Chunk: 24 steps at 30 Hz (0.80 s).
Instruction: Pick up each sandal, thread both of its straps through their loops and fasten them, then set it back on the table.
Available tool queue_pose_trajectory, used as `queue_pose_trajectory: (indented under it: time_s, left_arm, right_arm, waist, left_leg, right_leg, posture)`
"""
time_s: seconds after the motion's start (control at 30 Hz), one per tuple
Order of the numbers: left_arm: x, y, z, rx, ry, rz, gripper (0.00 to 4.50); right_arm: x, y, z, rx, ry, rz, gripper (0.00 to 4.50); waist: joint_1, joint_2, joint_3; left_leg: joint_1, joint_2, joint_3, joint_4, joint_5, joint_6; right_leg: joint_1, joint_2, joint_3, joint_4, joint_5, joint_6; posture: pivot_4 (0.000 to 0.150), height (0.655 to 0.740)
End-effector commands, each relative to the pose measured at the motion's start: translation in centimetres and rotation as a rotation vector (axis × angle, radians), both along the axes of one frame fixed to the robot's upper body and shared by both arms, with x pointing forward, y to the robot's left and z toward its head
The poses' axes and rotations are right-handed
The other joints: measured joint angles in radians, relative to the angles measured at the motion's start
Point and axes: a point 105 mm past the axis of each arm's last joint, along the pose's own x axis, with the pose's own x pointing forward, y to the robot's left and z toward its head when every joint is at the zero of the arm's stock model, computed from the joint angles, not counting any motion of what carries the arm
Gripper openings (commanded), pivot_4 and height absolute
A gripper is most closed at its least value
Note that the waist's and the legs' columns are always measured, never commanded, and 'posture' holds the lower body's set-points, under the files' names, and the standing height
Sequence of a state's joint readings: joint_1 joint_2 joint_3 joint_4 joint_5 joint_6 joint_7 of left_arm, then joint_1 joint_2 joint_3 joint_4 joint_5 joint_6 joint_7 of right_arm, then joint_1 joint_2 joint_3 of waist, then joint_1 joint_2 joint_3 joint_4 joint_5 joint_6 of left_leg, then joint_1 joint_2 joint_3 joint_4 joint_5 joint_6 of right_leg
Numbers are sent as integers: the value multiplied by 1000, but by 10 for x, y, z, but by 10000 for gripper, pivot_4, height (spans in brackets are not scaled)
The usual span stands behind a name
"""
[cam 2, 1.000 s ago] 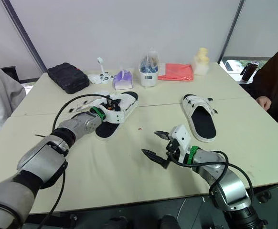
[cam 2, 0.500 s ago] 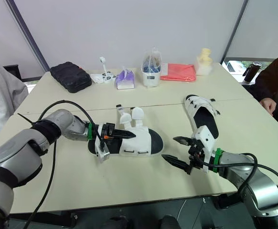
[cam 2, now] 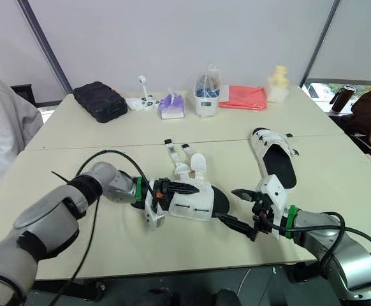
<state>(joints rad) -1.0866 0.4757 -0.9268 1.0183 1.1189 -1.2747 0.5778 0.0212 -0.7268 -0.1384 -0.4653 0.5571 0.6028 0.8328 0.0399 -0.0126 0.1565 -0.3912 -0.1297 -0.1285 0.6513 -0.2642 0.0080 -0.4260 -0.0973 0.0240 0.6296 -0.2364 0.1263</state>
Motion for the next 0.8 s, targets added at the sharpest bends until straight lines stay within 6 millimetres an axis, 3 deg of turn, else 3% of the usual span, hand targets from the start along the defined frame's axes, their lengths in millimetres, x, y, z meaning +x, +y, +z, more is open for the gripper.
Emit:
queue_pose_trajectory:
  time_s: [0.03, 0.07, 0.37, 0.57, 0.67, 0.77, 0.8]
  left_arm:
    - [4, 5, 18, -64, 5, 30, 41030]
    - [3, 5, 19, -74, 13, 32, 44810]
    - [-6, -15, 23, -175, 116, 51, 44810]
    - [-1, -9, 24, -172, 193, 127, 44810]
    - [2, 2, 19, -124, 237, 181, 44810]
    - [12, 27, 19, -103, 277, 283, 44810]
    - [16, 41, 20, -105, 288, 330, 44960]
  right_arm:
    - [2, -1, 8, -11, -39, 11, 45000]
    - [2, -2, 8, -12, -40, 10, 45000]
    - [11, -7, 7, -27, -52, -2, 45000]
    - [15, -10, 7, -36, -54, 0, 45000]
    - [19, -12, 7, -49, -62, 9, 45000]
    - [25, -12, 7, -73, -70, 42, 45000]
    - [29, -13, 8, -74, -76, 43, 42543]
  waist:
    - [-3, 0, 0]
    - [-2, 0, 0]
    - [0, 0, -1]
    - [-4, 0, -1]
    - [-4, 0, -1]
    - [-9, 0, -1]
    - [-13, 0, -1]
  left_leg:
    - [0, 0, 0, 0, 0, 0]
    - [0, 0, 0, 0, 0, 0]
    - [0, 0, 0, 1, 0, 0]
    - [1, 0, 0, 1, 0, 0]
    - [1, 0, 0, 1, 0, 0]
    - [1, 0, 0, 1, 0, 0]
    - [1, 1, 0, 1, 0, 0]
  right_leg:
    - [0, 0, 0, 0, 0, 0]
    - [0, 0, 0, 0, 0, 0]
    - [1, 0, 0, 0, 0, 0]
    - [1, 0, 0, 0, 0, 0]
    - [0, 0, 0, 1, 0, 0]
    - [0, 0, 0, 1, 0, -1]
    - [0, 0, 0, 1, 0, -1]
  posture:
    - [1500, 7400]
    - [1500, 7400]
    - [1500, 7400]
    - [1500, 7400]
    - [1500, 7400]
    - [1500, 7400]
    - [1500, 7400]
